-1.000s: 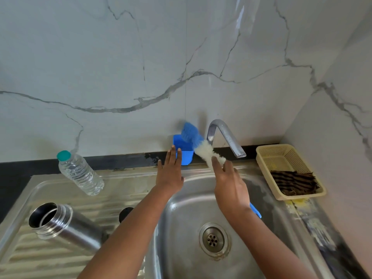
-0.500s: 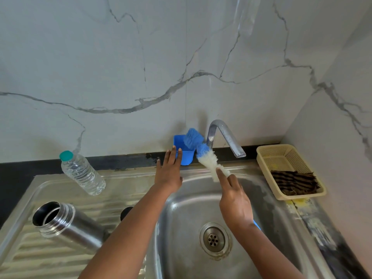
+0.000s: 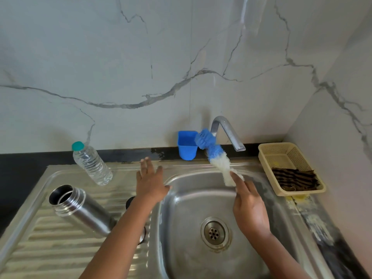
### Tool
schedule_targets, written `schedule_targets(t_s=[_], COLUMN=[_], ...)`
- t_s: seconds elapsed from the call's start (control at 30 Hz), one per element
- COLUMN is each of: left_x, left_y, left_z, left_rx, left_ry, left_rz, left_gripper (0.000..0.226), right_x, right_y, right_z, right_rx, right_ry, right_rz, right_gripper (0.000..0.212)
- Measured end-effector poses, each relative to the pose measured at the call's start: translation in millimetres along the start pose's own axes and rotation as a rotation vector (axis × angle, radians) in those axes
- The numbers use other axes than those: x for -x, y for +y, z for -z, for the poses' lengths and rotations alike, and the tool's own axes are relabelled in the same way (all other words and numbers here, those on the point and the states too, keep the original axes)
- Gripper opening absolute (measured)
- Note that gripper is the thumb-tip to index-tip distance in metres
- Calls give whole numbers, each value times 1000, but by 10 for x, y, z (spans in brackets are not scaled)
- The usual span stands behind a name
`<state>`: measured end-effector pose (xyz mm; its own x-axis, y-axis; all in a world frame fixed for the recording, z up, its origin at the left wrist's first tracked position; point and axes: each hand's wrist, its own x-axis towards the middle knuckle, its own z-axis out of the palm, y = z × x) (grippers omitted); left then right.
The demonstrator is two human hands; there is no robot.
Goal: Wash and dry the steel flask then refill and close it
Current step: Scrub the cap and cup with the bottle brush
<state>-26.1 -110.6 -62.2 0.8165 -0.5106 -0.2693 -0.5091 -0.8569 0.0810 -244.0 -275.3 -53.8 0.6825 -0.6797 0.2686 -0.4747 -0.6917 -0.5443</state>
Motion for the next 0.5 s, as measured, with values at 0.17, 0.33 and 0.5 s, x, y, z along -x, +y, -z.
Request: schedule_targets(t_s=[0.17, 0.33, 0.5], left_x=[279, 424, 454], left_y=[-290, -318, -372], left_z=[-51, -90, -107], left_rx=[-5, -63, -92], left_ry=[-161, -121, -72], left_rz=[111, 132, 130], left_gripper=[74, 46, 42], right_x=[319, 576, 777], right_y=[115, 186, 243], right_z=[-11, -7, 61], right_rx=[-19, -28, -39], right_ry=[-31, -83, -143], right_rz=[-28, -44, -73], right_gripper=[64, 61, 62])
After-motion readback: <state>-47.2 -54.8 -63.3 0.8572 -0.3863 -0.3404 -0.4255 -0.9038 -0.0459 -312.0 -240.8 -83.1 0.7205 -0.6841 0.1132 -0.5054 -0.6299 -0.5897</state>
